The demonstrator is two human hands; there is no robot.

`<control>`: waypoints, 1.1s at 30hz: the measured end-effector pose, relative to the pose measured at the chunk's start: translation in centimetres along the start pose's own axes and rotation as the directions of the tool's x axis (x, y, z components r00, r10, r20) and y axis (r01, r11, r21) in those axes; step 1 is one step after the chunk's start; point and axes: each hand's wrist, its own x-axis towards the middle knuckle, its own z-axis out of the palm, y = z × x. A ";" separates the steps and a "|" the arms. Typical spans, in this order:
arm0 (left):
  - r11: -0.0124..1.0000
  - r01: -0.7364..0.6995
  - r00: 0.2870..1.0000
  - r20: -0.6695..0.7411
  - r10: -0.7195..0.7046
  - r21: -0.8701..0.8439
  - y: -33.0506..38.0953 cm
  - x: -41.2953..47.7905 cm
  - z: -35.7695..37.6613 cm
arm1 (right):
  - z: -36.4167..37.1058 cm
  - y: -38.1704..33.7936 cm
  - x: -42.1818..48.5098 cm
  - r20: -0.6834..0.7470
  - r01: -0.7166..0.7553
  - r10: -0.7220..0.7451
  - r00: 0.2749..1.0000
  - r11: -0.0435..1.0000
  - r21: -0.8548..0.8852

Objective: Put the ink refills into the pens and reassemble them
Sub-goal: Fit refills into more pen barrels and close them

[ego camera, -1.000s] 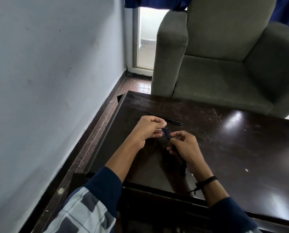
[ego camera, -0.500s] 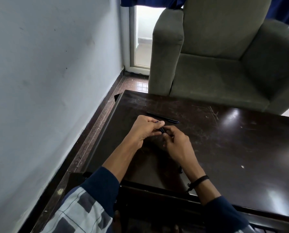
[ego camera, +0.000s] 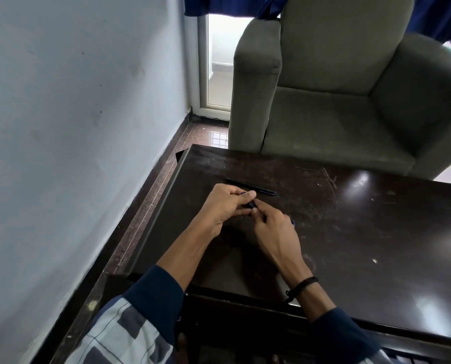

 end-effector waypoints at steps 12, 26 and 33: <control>1.000 -0.005 1.000 -0.011 0.005 -0.003 0.2 0.0 -0.5 | -0.3 -0.4 0.1 0.070 -0.055 0.053 0.996 0.998 0.019; 0.413 0.047 0.996 -0.076 0.056 0.909 -0.5 0.3 -0.2 | -2.0 1.0 0.9 -0.006 -0.168 0.168 0.986 0.986 -0.016; 0.160 -0.017 1.000 0.016 0.006 0.987 -2.0 -0.1 1.0 | -1.8 1.3 1.0 -0.042 -0.187 0.189 0.981 0.981 0.041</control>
